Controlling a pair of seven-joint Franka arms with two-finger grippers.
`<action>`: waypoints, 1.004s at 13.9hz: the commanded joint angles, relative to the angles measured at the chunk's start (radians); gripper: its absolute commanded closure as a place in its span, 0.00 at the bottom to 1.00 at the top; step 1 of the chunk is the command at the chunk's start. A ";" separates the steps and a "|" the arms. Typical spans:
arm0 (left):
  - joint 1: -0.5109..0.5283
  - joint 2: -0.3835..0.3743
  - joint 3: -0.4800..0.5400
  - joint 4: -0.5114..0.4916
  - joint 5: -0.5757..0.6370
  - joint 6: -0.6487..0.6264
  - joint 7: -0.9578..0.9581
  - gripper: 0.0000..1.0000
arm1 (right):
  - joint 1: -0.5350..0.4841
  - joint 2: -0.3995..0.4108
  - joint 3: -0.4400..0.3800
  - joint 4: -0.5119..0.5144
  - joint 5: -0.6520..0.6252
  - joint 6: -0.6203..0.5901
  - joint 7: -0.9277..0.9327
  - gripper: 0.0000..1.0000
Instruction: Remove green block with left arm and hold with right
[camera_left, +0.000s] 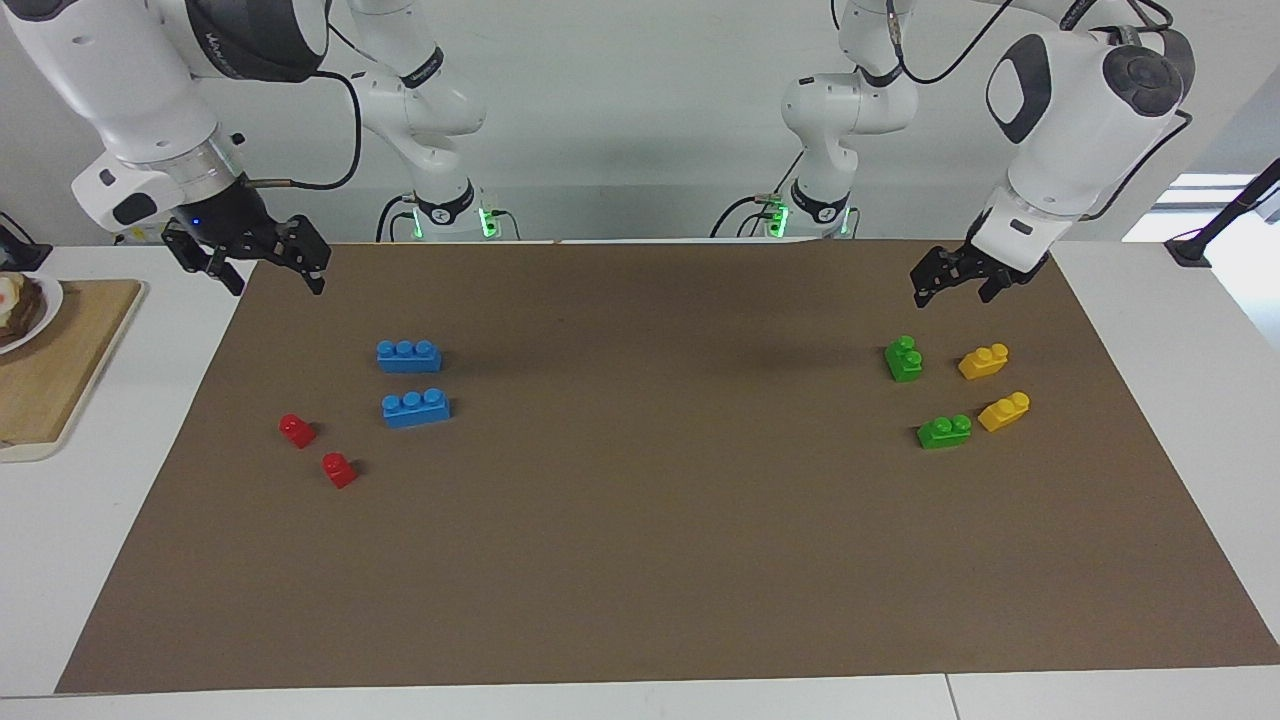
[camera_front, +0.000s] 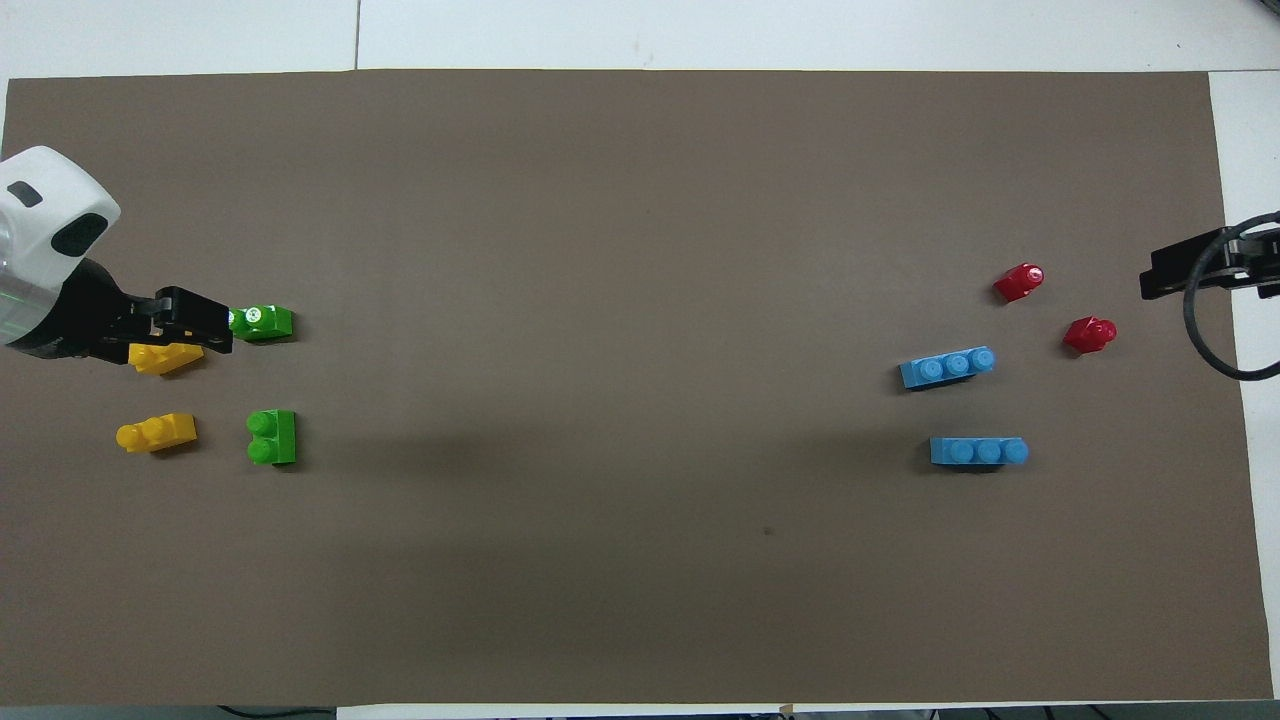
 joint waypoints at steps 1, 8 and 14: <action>-0.005 0.009 0.002 0.015 0.025 -0.027 -0.011 0.00 | -0.004 -0.012 0.008 -0.004 -0.025 -0.016 -0.025 0.00; 0.034 0.001 -0.020 0.004 0.025 -0.032 -0.011 0.00 | -0.004 -0.016 0.008 -0.004 -0.034 -0.018 -0.023 0.00; 0.037 0.009 -0.015 0.098 0.043 -0.106 -0.008 0.00 | -0.004 -0.016 0.008 -0.004 -0.034 -0.016 -0.025 0.00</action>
